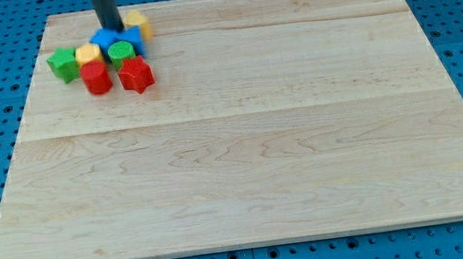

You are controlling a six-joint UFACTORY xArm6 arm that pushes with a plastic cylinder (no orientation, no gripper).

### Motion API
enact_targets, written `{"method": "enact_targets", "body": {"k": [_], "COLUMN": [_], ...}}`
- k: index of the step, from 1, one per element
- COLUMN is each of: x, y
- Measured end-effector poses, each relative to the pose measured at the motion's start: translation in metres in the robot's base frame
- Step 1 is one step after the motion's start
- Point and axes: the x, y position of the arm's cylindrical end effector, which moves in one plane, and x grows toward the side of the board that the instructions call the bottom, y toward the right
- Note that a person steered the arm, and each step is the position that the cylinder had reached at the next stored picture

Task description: Move blue triangle to the center right

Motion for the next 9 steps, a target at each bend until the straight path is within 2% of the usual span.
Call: {"method": "enact_targets", "body": {"k": [1,2,3,4,5,6,7,9], "x": [0.049,0.024,0.039,0.028,-0.013,-0.027,0.017,0.027], "y": [0.047,0.053,0.054,0.023,0.006,0.055,0.160,0.094]}}
